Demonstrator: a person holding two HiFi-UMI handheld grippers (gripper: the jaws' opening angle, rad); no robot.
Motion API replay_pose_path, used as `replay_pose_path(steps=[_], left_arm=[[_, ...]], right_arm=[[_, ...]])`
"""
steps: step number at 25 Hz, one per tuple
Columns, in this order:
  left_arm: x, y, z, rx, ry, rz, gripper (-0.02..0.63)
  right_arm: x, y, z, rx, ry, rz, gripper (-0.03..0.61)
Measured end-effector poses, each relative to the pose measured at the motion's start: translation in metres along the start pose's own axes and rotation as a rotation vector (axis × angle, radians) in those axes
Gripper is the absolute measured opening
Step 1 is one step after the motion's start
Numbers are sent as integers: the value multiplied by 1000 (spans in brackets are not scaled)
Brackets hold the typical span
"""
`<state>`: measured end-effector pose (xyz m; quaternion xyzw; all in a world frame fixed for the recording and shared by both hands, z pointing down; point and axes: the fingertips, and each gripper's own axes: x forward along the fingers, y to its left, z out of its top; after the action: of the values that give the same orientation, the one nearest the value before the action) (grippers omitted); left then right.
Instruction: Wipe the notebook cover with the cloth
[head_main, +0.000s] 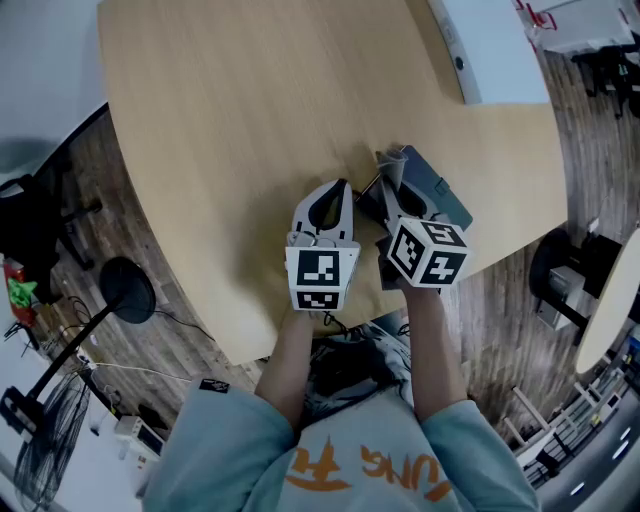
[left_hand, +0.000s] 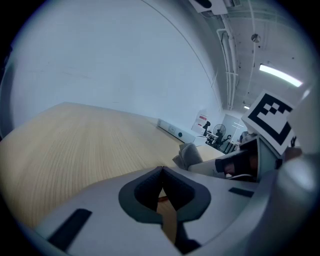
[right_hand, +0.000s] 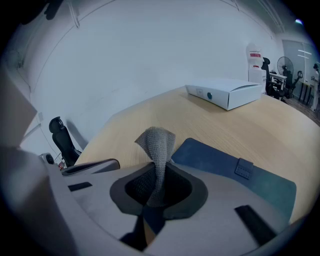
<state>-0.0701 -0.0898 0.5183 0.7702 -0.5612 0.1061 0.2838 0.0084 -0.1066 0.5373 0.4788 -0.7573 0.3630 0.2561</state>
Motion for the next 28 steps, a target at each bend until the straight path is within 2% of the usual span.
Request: replay_pose_path(steps=[13, 28], left_arm=[[3, -13, 0, 25, 19, -30, 18], [-2, -40, 3, 75, 32, -73, 18]], right_arm=[[-7, -6, -7, 8, 9, 0, 32], [-33, -33, -22, 62, -22, -56, 32]])
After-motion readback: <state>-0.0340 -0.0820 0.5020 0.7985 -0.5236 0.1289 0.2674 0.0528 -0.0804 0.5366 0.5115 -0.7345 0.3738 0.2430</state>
